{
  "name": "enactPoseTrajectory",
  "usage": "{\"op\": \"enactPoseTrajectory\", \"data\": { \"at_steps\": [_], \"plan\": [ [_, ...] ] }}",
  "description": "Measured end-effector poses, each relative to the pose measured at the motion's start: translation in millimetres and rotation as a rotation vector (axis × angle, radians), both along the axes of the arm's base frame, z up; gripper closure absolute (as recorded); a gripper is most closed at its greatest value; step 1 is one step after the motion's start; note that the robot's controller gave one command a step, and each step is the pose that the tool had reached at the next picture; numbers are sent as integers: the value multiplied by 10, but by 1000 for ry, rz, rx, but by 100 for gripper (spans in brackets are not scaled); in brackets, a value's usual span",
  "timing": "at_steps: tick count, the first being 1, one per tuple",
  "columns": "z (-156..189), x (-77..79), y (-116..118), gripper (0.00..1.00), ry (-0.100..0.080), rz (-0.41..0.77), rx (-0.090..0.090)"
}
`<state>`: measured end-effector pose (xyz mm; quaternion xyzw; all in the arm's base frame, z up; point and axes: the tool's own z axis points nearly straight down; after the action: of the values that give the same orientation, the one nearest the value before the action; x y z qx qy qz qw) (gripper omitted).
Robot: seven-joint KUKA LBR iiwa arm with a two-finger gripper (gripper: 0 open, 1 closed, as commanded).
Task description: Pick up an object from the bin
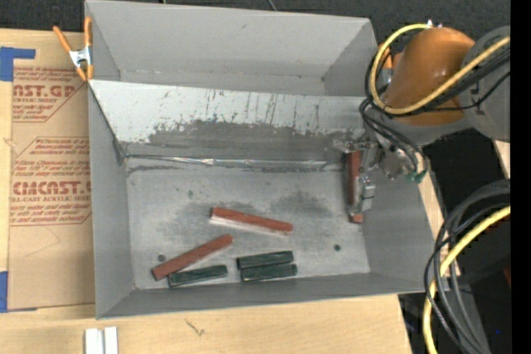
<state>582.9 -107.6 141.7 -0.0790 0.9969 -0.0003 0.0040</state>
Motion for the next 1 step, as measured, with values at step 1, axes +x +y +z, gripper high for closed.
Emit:
{"op": "enactPoseTrajectory", "data": {
  "at_steps": [1],
  "plan": [
    [-609, -181, 616, 0, 5, 100, -1]
  ]
}}
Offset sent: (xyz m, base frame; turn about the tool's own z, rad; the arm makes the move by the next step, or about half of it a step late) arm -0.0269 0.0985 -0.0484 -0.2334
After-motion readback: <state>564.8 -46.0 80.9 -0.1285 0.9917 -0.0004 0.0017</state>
